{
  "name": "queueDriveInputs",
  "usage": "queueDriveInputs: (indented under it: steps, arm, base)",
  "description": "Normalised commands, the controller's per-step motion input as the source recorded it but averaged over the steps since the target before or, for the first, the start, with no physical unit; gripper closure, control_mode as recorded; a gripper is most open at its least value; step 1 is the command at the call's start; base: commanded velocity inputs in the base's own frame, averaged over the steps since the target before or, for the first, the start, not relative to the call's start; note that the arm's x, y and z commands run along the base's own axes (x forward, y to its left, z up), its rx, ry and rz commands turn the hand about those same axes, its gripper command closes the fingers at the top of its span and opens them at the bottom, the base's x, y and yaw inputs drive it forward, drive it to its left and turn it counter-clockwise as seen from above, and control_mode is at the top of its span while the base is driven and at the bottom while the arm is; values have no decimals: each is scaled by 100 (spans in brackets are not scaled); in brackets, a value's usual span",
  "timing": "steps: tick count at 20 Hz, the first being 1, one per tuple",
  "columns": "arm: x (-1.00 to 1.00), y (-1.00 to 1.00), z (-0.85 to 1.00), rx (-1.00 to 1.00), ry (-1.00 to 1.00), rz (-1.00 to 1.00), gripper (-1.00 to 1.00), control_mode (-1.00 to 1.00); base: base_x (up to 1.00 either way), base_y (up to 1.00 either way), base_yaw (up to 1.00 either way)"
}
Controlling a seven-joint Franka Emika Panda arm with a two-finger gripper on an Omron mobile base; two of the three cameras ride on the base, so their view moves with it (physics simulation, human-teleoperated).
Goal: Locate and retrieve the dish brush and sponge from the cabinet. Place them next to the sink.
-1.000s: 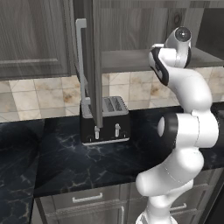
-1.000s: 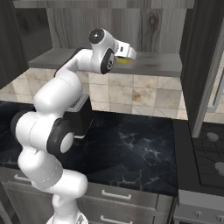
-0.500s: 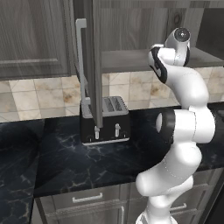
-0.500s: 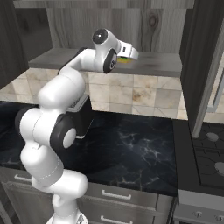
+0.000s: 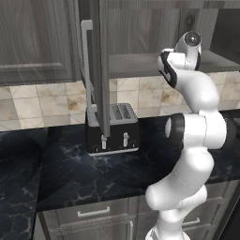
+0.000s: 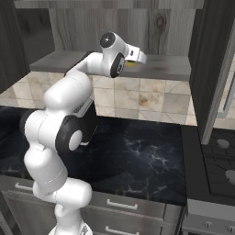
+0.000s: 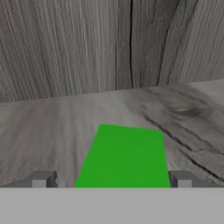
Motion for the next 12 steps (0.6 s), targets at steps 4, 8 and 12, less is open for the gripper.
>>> queueDriveInputs:
  steps: [4,8,12]
  arm:
    - [6,-6,-18,0,1,0,-100,-100]
    - [0,-2,-14,1,2,0,-100,-100]
    - [0,0,-3,0,0,0,100,-100]
  base:
    - [0,0,0]
    - [0,0,0]
    - [0,0,0]
